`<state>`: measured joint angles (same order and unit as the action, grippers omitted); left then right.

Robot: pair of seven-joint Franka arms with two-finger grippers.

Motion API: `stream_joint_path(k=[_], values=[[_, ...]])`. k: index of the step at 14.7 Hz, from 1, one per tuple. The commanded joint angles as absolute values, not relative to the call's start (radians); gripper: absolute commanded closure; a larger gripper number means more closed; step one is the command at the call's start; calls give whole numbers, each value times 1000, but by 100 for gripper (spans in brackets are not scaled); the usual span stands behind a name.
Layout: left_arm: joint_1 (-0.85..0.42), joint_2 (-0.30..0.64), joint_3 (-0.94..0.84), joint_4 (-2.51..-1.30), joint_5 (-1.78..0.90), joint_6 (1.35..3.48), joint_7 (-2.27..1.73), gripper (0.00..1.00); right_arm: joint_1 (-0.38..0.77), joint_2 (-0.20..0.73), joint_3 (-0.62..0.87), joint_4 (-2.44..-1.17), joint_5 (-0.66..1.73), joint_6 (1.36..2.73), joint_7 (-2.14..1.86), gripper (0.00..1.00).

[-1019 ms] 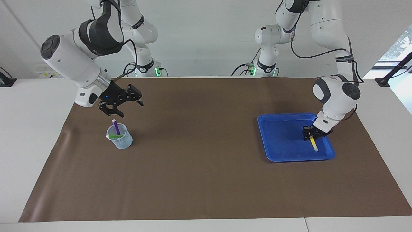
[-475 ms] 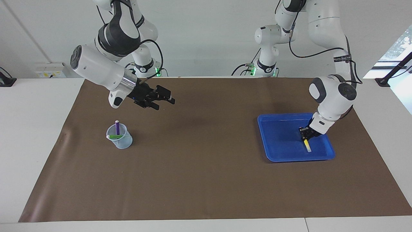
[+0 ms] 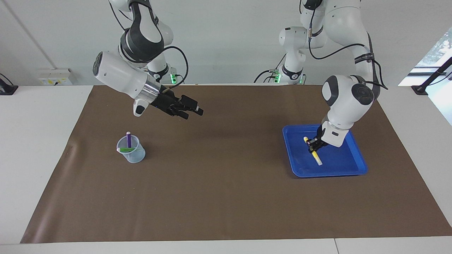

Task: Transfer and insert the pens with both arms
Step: 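Lift the yellow pen with the left gripper while the right gripper approaches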

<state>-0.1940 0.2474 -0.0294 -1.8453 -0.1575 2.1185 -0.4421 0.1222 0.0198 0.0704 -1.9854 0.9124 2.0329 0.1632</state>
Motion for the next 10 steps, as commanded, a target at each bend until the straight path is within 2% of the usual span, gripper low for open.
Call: stream_joint_path(k=[1,5,7,10], values=[[-286,247,-15,-1758,-233,2057,-653,100,129,-28,72,-2066,980,2094,170,0],[-418,264,-15,-1668,-304,2097,-1002,100,173,-43,72,-2117,1011,2199,158,0],[-492,268,-15,-1672,-313,2190,-1202,100,210,-57,71,-2170,1130,2275,105,0],[-561,271,-14,-1672,-313,2261,-1423,100,215,-58,71,-2178,1212,2277,90,0]])
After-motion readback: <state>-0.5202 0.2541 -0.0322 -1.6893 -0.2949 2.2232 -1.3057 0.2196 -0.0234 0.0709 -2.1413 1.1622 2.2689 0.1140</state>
